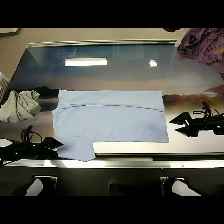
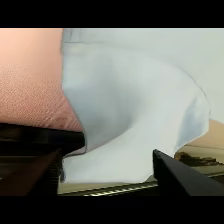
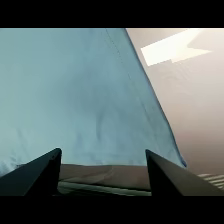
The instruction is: Fold the clothes and pants, and hang the long-sleeved shirts on hangers.
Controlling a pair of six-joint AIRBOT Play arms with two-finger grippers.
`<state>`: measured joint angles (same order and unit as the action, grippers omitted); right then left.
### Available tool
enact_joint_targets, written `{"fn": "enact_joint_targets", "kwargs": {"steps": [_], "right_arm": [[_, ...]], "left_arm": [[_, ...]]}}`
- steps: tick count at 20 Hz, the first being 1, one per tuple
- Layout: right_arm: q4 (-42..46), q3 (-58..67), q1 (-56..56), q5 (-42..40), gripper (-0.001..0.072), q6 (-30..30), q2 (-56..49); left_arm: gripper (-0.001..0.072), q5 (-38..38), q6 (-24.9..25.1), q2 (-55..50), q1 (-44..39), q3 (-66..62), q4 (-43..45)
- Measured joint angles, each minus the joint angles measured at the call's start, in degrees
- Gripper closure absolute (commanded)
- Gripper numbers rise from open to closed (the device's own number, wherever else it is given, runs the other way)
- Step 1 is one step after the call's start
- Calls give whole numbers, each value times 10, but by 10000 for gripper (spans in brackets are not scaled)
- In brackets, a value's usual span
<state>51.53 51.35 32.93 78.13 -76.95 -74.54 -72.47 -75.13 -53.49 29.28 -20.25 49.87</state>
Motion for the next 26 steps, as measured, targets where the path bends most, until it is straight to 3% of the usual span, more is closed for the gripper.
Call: {"fn": "enact_joint_targets", "kwargs": {"steps": [1, 2, 12, 14, 18, 26], "right_arm": [[-2, -1, 0, 0, 122, 0, 0], [-3, -2, 0, -1, 122, 0, 1], [64, -3, 0, 6, 122, -10, -35], [70, -3, 0, 12, 157, -6, -54], [90, -3, 0, 9, 159, 0, -74], [56, -34, 0, 20, 164, 24, -109]], "left_arm": [[574, 1, 2, -2, -5, 2, -1], [685, 2, 3, -4, -9, 4, -3], [685, 0, 6, -10, -22, 8, -10], [685, 0, 6, -10, -22, 8, -10], [685, -1, 6, -10, -22, 8, -10], [686, -1, 6, -10, -22, 8, -10]]}}
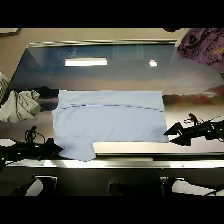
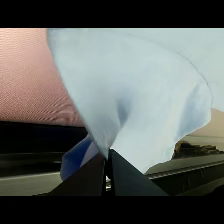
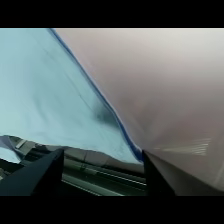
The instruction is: Fold the clothes and pants, and hang the long-sleeved shirts on hangers.
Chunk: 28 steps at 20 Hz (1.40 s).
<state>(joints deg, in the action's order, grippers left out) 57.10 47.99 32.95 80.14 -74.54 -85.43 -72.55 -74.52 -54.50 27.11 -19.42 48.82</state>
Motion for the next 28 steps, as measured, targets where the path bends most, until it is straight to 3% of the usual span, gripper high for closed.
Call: {"fn": "enact_joint_targets", "kwargs": {"steps": [2, 4, 6, 7, 12, 19, 23, 28], "right_arm": [[-8, -19, 0, -2, 234, 7, -2], [-10, -37, 0, -13, 490, 16, -3], [-14, -47, 0, -26, 648, 25, -3], [-16, -50, 0, -32, 674, 28, -2], [-22, -56, 0, -82, 676, 24, 35], [56, -57, 0, -42, 677, -62, 168], [62, -48, -26, -41, 677, -69, 200], [126, 24, -151, -88, 676, -104, 176]], "left_arm": [[685, 0, 0, 0, 0, 0, 0], [686, 0, 0, 0, 0, 0, 0], [686, 0, 0, 0, 0, 0, 0], [686, 0, 0, 0, 0, -2, 0], [689, -9, -33, 8, 0, -35, 28], [689, -81, -182, 107, -1, -117, 118], [689, -59, -189, 107, -16, -136, 82], [689, 15, -181, 22, -70, -182, 48]]}}
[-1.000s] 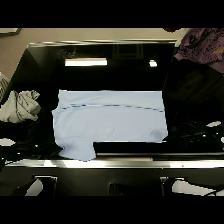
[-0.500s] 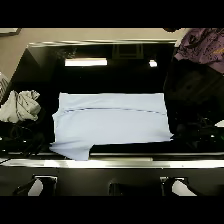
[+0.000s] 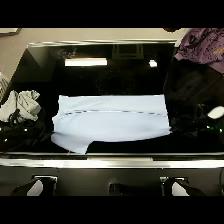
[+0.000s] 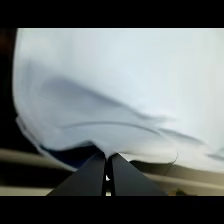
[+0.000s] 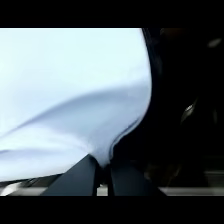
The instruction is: Fold the clothes and pants, and hang the long-sleeved shirts on hangers.
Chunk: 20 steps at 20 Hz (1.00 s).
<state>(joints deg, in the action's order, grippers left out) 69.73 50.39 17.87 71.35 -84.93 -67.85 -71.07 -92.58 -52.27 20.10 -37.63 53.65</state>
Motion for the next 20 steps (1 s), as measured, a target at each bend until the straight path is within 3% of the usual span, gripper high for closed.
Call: {"fn": "enact_joint_targets", "kwargs": {"steps": [9, 20], "right_arm": [[75, 197, -80, -28, 675, -56, -151], [48, 311, -84, -66, 674, -62, -277]], "left_arm": [[689, 52, 15, -236, -47, -211, -12], [689, 42, 17, -454, -68, -446, -17]]}}
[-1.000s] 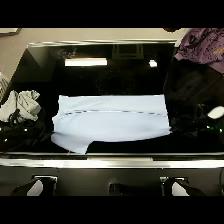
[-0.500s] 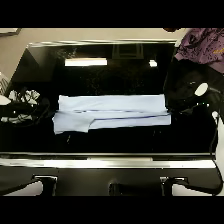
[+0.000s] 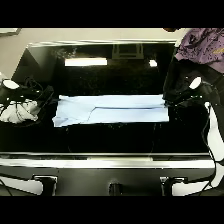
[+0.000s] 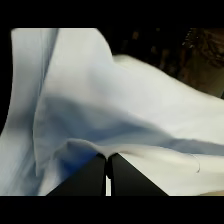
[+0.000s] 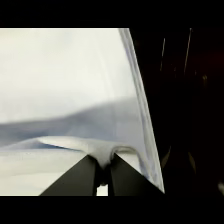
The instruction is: Fold the clothes and pants, and hang the long-sleeved shirts on hangers.
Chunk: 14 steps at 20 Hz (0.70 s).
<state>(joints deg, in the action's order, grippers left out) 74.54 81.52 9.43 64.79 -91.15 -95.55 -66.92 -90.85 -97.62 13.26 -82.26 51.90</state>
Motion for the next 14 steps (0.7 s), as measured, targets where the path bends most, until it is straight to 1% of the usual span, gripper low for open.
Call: {"fn": "enact_joint_targets", "kwargs": {"steps": [4, 5, 6, 7, 8, 9, 10, 11, 13, 14], "right_arm": [[-19, 11, 0, -26, 664, 0, -38], [-24, 12, 0, -32, 607, 1, -46], [-30, 13, 0, -35, 531, 2, -52], [-37, 13, 0, -39, 432, 2, -56], [-45, 15, 0, -40, 414, 0, -59], [-53, 21, 2, -35, 349, -5, -60], [-61, 31, 5, -21, 262, -11, -61], [-67, 47, 12, -3, 228, -15, -62], [-75, 80, 35, 39, 188, -19, -62], [-78, 91, 50, 55, 137, -20, -63]], "left_arm": [[687, -3, 0, -66, -11, -57, 0], [682, -3, 0, -80, -14, -67, -1], [613, -3, 0, -89, -16, -73, -1], [447, -3, 0, -95, -18, -78, -1], [350, -2, -1, -100, -19, -82, -3], [305, -2, -2, -103, -20, -85, -3], [305, -3, -2, -104, -21, -87, -3], [304, -3, -3, -103, -21, -91, -3], [301, -11, -6, -97, -19, -98, -3], [300, -14, -6, -92, -18, -101, -3]]}}
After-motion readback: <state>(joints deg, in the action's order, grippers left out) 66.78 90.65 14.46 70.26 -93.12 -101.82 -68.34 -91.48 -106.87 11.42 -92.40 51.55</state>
